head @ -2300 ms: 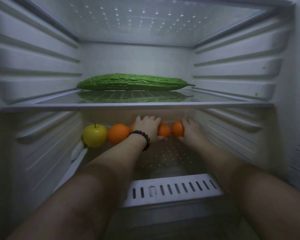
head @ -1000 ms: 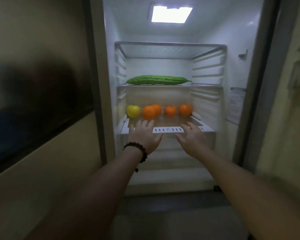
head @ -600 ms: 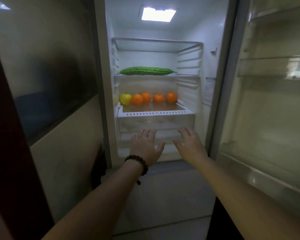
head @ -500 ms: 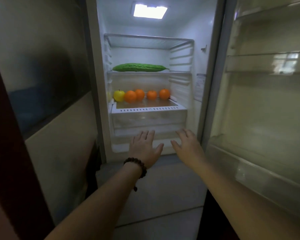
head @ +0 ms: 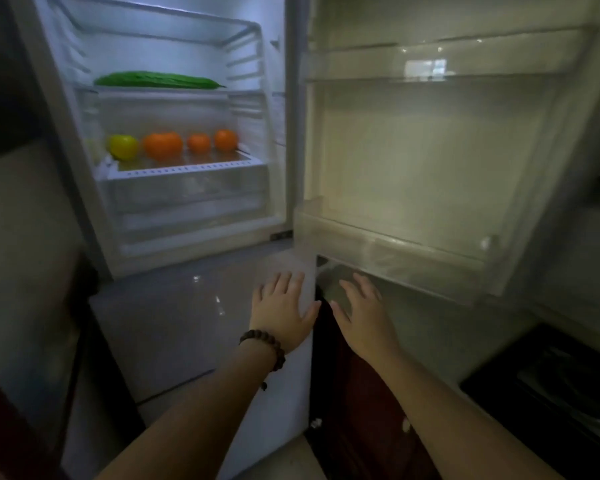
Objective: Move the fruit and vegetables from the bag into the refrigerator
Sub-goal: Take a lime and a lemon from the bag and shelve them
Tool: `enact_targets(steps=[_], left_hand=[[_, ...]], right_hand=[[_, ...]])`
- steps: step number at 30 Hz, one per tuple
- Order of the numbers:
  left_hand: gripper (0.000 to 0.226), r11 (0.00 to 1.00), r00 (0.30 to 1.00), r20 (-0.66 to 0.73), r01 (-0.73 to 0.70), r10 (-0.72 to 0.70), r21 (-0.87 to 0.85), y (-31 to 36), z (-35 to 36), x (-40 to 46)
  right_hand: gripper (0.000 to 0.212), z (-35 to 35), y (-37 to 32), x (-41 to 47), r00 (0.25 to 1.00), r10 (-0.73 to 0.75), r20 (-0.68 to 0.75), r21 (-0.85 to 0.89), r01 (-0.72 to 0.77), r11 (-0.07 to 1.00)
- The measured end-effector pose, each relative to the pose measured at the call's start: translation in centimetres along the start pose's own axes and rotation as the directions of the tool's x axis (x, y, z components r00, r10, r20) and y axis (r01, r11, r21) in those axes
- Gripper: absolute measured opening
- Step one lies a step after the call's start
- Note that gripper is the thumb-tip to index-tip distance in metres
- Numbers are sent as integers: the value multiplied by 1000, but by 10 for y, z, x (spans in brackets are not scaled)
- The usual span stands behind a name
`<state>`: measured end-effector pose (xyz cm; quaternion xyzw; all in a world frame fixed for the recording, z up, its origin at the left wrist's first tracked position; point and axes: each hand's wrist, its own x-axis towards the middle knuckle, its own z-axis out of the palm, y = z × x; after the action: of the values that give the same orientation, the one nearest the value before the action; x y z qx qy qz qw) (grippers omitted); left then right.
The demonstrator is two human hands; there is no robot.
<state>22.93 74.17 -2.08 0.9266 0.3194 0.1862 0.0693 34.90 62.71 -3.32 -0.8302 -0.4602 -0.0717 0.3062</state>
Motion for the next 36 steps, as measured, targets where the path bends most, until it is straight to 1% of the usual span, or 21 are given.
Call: enact_targets(steps=[3, 7, 10, 13, 15, 18, 22, 26, 31, 36], left_hand=[[70, 996, 995, 49, -81, 82, -36, 51, 17, -27], [69, 975, 972, 95, -205, 213, -88, 130, 38, -72], [69, 938, 934, 128, -318, 335, -135, 189, 52, -110], [68, 883, 874, 156, -434, 460, -177, 251, 66, -152], [68, 840, 825, 178, -501, 537, -209, 293, 74, -184], [68, 764, 738, 211, -588, 641, -265, 355, 84, -231], [67, 627, 595, 210, -694, 776, -354, 430, 91, -295], [67, 479, 440, 193, -767, 877, -427, 499, 94, -356], [66, 314, 274, 154, -809, 949, -496, 577, 97, -428], [66, 185, 145, 115, -821, 983, -540, 650, 110, -483]], right_hand=[[48, -25, 35, -56, 997, 80, -20, -32, -81, 996], [51, -66, 83, -142, 973, 226, -48, -92, -230, 969], [50, -103, 116, -210, 933, 347, -98, -143, -358, 923], [52, -141, 146, -282, 865, 476, -161, -175, -500, 848], [52, -170, 163, -333, 802, 557, -215, -178, -593, 785], [52, -213, 179, -410, 686, 658, -311, -172, -721, 671], [52, -266, 189, -504, 510, 749, -423, -134, -853, 505], [52, -308, 188, -588, 362, 792, -491, -67, -923, 380], [50, -354, 191, -672, 173, 794, -583, 16, -975, 224], [52, -388, 211, -735, 42, 782, -622, 53, -994, 96]])
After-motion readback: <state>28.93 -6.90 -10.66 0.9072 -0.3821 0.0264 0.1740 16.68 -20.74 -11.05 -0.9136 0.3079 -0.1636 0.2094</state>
